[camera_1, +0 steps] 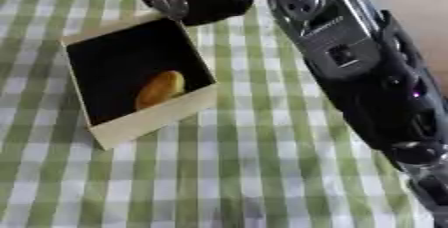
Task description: Pick up objects on the table and place them in the box.
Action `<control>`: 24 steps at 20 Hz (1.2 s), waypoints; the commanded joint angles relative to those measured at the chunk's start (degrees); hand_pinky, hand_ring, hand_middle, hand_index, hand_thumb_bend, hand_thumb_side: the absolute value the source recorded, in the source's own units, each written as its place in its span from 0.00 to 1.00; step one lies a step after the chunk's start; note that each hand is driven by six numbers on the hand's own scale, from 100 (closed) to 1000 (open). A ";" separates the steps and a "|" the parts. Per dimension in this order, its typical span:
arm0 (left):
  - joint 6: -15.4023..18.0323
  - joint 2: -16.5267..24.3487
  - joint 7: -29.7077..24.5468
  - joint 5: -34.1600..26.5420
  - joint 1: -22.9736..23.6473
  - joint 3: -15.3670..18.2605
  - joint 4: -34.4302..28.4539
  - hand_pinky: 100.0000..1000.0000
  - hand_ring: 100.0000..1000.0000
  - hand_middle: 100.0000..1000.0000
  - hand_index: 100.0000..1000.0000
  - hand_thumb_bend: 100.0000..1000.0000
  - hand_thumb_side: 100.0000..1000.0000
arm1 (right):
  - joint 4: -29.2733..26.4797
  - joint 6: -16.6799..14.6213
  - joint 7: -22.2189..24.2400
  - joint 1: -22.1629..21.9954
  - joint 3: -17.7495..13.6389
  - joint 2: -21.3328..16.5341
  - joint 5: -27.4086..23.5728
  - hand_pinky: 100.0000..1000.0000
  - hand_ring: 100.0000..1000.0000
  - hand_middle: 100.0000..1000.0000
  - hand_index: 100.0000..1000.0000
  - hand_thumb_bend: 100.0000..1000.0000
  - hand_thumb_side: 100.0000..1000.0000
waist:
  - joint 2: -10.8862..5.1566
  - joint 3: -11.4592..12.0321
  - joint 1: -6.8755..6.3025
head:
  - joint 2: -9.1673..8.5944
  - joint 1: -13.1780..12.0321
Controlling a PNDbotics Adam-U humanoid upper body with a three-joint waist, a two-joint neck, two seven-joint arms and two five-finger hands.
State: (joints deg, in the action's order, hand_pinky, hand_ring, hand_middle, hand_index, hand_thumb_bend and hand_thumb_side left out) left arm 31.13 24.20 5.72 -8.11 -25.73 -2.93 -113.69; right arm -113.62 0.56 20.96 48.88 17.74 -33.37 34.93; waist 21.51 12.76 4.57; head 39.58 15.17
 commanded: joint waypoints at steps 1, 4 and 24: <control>0.29 1.62 0.08 -0.13 -0.36 0.67 -0.90 0.74 0.72 0.77 0.84 0.00 0.60 | 0.55 -0.52 1.12 0.76 1.35 0.64 1.92 0.86 0.72 0.43 0.60 0.07 0.00 | -1.53 0.16 -0.14 | -0.14 -0.04; 0.14 1.53 -0.03 -0.22 -0.49 0.57 -0.90 0.74 0.72 0.77 0.84 0.00 0.60 | 2.27 -1.42 1.71 0.81 2.69 1.63 2.87 0.86 0.72 0.43 0.60 0.04 0.00 | -1.55 0.37 -0.06 | -0.44 0.21; -1.02 0.20 -1.31 -0.68 -0.84 0.05 -0.90 0.74 0.72 0.77 0.84 0.00 0.61 | 20.30 -8.03 0.95 -0.28 9.37 7.72 11.84 0.85 0.79 0.60 0.72 0.05 0.07 | 0.29 1.26 0.16 | -1.65 0.91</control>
State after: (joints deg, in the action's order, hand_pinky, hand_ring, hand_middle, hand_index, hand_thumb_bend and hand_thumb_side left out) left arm 30.17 24.07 4.62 -8.39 -25.79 -2.98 -113.69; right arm -94.00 -6.65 22.11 47.43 27.10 -25.44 45.91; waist 22.92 13.92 5.06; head 38.66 15.81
